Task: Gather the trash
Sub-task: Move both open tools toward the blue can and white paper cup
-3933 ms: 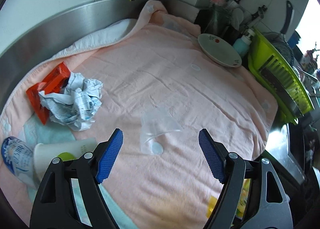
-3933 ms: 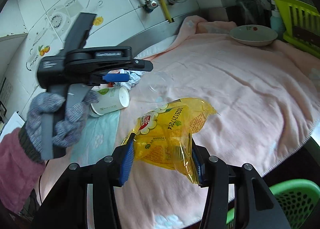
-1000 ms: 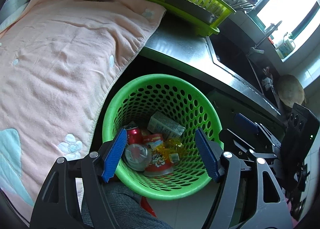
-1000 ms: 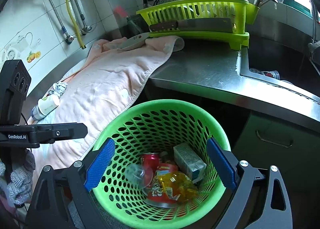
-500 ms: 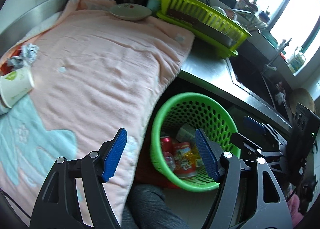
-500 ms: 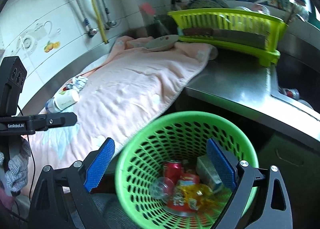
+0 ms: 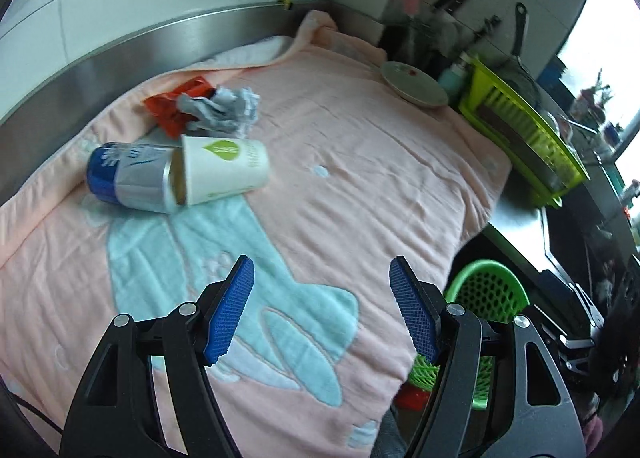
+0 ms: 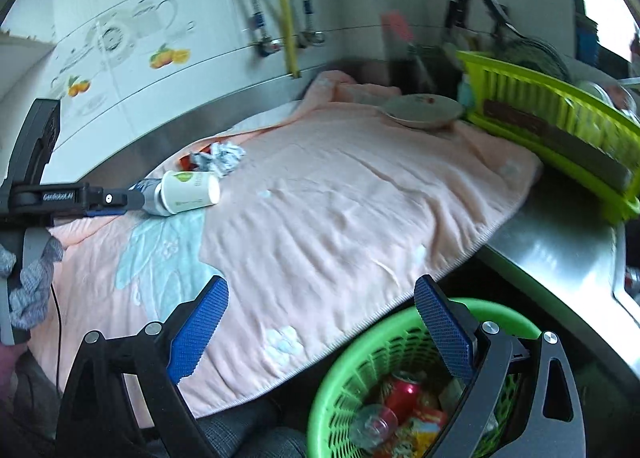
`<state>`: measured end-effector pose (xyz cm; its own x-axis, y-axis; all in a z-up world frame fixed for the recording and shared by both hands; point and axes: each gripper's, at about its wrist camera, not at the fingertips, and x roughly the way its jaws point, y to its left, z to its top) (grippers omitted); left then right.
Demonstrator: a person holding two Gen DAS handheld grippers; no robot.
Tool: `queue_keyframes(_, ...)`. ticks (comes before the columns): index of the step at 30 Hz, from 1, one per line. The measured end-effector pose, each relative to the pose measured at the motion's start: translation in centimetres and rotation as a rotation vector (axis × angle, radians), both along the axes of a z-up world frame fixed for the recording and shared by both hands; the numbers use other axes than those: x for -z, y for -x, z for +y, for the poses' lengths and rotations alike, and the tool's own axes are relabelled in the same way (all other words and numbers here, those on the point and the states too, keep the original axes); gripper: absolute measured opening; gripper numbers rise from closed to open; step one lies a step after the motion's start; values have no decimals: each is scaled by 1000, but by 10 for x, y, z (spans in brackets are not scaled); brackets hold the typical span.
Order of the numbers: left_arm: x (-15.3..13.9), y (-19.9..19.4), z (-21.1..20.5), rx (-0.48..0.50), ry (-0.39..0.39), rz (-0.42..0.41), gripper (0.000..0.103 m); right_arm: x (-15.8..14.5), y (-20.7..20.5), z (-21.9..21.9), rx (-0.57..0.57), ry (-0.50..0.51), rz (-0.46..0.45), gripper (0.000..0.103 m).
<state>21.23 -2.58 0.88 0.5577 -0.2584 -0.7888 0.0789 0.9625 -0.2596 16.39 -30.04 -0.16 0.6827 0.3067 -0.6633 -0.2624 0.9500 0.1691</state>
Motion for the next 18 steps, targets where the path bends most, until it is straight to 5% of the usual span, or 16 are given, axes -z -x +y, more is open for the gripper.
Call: queue_keyframes(18, -4, -14, 130, -299, 14, 36, 74, 1, -98, 156, -561, 238, -56, 91)
